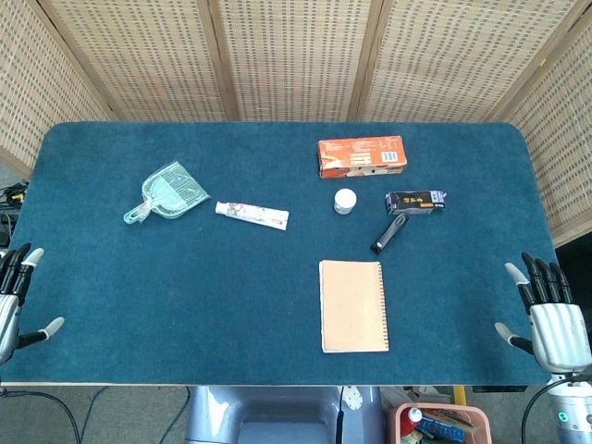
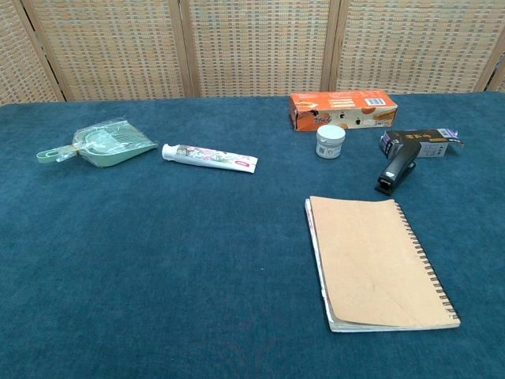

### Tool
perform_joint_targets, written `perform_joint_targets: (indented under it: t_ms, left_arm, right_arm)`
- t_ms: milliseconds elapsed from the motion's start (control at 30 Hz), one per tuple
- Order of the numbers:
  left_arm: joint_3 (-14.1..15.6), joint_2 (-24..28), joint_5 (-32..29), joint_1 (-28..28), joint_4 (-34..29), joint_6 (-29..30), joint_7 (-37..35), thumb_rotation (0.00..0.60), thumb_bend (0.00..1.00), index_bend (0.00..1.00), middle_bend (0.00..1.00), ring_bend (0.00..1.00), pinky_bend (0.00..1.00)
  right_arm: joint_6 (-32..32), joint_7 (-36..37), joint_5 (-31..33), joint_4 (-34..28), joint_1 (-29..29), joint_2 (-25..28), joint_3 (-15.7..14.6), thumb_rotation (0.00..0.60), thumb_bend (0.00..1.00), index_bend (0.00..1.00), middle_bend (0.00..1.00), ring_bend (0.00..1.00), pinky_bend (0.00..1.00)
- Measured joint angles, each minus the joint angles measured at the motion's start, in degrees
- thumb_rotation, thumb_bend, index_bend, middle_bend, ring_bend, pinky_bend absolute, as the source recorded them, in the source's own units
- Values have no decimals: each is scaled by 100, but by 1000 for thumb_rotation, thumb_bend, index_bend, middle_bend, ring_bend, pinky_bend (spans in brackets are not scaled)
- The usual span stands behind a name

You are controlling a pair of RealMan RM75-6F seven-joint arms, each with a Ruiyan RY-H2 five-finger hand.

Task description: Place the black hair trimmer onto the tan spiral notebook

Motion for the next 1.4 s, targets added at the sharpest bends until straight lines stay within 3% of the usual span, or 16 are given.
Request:
perform_joint_targets:
  t_ms: [400,633,767,1033,1400]
  left_arm:
    - [-2,-30,12,-34,-6,-124,48,600,19,0,0,0,0]
    - [-88,-87,-213,-189,86,-464,28,600,19,0,0,0,0]
    - [-157,-154,-362,-279,149,-606,75,600,19,0,0,0,0]
    - [-313,-306,-765,-380,353,-795,175,600,20,0,0,0,0]
    - [-486,-394,-1231,-547,592,-1171,153,600,21,0,0,0,0]
  right_arm:
    - [-261,239,-102,256,50,-1,184,600,0,0,0,0,0]
    - [-1282,370,-456,873,860,-165,271,600,0,0,0,0,0]
    - [-2149,653,-841,1581,1682,-430,287,600,0,0,0,0,0]
    - [-2947,1257,-1418,3434,2770,-1375,264,600,15,32,0,0,0]
    - [-3527,1823,-2250,5980,3816,-2731,-304,600,145,79,28,0,1]
